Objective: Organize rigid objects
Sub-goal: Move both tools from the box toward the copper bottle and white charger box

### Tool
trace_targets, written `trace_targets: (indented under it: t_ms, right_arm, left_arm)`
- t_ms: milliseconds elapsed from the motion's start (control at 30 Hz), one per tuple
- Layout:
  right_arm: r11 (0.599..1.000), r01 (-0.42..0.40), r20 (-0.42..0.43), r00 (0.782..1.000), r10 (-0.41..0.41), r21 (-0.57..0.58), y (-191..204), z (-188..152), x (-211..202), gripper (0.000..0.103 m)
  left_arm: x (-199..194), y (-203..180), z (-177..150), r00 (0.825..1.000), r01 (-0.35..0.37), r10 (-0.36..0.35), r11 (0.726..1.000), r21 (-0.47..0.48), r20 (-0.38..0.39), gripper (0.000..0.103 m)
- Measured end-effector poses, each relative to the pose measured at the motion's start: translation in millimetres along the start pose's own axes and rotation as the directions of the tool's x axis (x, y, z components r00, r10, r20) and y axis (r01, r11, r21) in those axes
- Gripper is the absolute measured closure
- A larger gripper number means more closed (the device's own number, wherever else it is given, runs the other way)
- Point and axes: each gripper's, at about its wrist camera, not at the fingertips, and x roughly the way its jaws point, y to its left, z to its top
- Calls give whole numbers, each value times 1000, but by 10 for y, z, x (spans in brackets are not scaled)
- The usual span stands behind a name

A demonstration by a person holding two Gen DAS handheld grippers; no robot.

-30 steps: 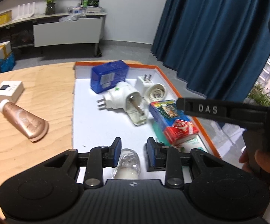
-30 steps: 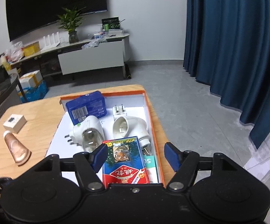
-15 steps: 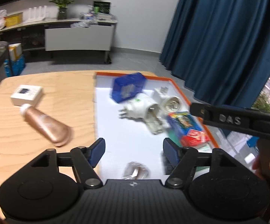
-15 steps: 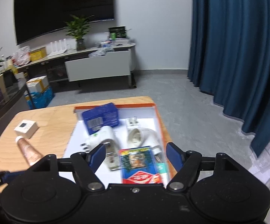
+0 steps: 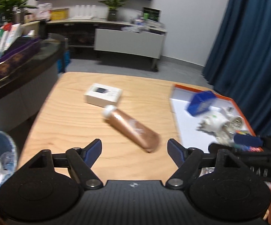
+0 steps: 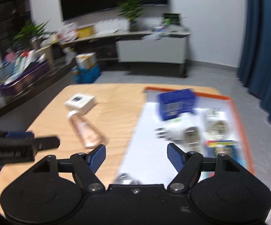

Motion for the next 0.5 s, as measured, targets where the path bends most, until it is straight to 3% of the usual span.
trace_targets:
  t_ms: [267, 500]
  right_arm:
    - [974, -139, -112, 986, 120, -181, 693, 191, 665, 17]
    - [952, -174, -182, 975, 129, -253, 1076, 399, 1324, 17]
  left_arm:
    - [-8, 608, 105, 996, -86, 86, 992, -97, 2, 18]
    - [105, 894, 229, 996, -91, 93, 988, -127, 9, 12]
